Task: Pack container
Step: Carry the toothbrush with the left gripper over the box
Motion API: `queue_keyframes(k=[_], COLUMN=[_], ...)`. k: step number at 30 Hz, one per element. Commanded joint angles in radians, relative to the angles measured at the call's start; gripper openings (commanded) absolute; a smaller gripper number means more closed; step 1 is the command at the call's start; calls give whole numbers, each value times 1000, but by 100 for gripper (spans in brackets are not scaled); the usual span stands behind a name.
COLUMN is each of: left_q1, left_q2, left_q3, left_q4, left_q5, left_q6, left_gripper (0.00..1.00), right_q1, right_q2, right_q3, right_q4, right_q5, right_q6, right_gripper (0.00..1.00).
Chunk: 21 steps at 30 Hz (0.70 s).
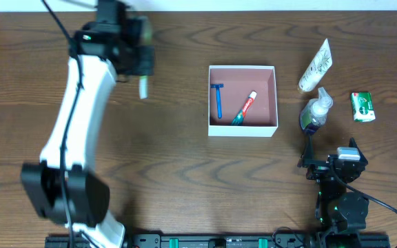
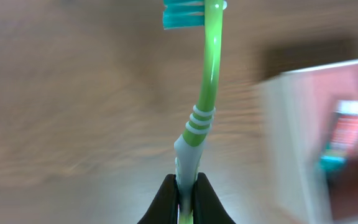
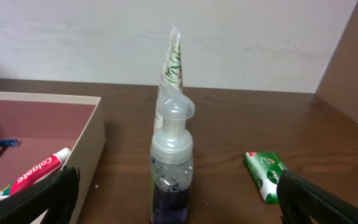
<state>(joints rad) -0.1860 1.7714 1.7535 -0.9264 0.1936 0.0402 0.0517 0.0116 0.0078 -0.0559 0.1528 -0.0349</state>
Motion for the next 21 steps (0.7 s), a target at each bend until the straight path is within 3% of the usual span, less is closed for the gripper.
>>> queue_keyframes(k=[1,4,9,21], left_q1=[-136,-268,-411,-450], left_q2=[-21,-6,67,183], left_q3=[1,-2,-2,-2], left_q4=[14,51,82,72], left_q5=[39,32,-105,-108], left_q6=[-43,-45,-105,-159], left_gripper=[6,6,6,6], right_q1=[15,15,15,15], right_q2=[-6,-6,-6,-6], right_q3=[-2,-2,-2,-2], right_q4=[-4,-4,-4,-4], right_q5=[0,0,0,0], right_q6=[-11,-11,-11,-11], right_gripper=[99,99,99,99])
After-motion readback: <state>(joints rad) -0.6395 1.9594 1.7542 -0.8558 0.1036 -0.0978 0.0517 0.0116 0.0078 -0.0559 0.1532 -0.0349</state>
